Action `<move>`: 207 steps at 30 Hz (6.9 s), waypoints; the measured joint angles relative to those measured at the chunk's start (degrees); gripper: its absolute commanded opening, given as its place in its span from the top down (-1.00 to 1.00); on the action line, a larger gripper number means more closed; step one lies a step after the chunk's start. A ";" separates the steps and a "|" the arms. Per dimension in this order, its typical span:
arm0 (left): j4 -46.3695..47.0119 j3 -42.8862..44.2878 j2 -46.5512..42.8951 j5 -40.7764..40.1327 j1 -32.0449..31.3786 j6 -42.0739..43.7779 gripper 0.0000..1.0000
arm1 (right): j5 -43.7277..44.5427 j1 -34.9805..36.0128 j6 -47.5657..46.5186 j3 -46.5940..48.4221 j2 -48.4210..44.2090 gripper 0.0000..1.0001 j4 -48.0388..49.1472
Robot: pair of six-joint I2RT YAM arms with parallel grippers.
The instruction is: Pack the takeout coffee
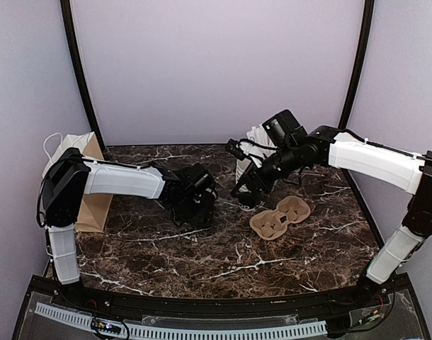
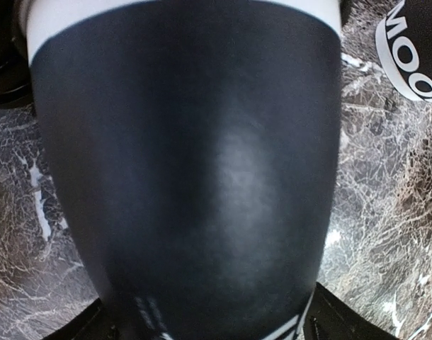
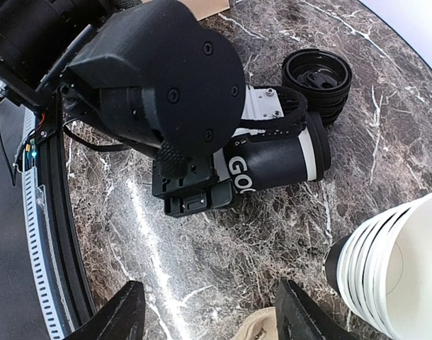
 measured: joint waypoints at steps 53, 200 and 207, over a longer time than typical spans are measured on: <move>1.40 -0.26 1.60 1.99 1.86 0.61 -0.84 | 0.20 -0.24 -1.46 -3.48 0.37 -0.27 1.88; 39.04 -48.96 -44.81 -26.91 -25.05 16.81 -0.98 | -31.47 -1.31 -30.10 2.34 -0.74 -0.46 -24.79; 39.78 -49.31 -44.59 -29.22 -25.07 15.72 -0.98 | -37.11 -1.18 -31.32 5.35 -1.53 -0.47 -26.40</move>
